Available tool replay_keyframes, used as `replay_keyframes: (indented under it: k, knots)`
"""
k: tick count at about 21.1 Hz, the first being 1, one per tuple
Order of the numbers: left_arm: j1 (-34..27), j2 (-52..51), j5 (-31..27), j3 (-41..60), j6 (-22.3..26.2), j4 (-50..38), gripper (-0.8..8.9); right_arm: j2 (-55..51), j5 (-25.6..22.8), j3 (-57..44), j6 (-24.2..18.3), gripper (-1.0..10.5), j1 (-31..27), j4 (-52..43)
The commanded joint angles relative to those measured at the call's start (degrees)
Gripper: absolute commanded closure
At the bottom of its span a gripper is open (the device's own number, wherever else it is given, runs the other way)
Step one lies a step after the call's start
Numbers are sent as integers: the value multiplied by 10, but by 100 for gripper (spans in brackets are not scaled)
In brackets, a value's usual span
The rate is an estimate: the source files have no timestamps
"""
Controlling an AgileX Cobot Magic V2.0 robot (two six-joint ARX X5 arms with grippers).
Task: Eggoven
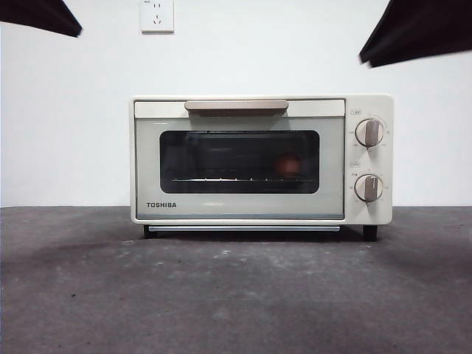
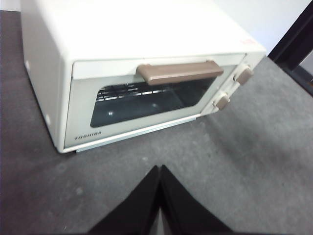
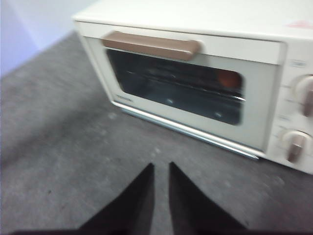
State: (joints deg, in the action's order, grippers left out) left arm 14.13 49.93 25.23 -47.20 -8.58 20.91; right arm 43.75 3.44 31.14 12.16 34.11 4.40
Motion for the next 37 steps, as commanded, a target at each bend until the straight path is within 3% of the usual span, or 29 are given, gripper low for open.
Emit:
replay_keyframes:
  k: [1, 5, 9, 13, 30, 33, 37]
  knots:
    - [2, -11, -3, -9, 21, 13, 806, 3, 0, -26, 3, 942, 4, -69]
    - [2, -26, -4, -9, 21, 28, 806, 4, -4, -47, 0, 942, 4, -86]
    - [2, -28, -4, -8, 22, 43, 806, 4, -18, -49, -37, 942, 4, -71]
    - [2, -28, -4, -8, 21, 56, 806, 4, -49, -49, -36, 942, 4, -70]
    - [1, -28, -4, -8, 17, 44, 806, 3, -50, -49, -36, 942, 4, -91]
    - [2, -32, -5, -8, 99, 36, 806, 3, -50, -49, -36, 942, 4, -91]
    - [-26, -69, -17, 0, 170, 17, 806, 3, -50, -49, -36, 942, 4, -91]
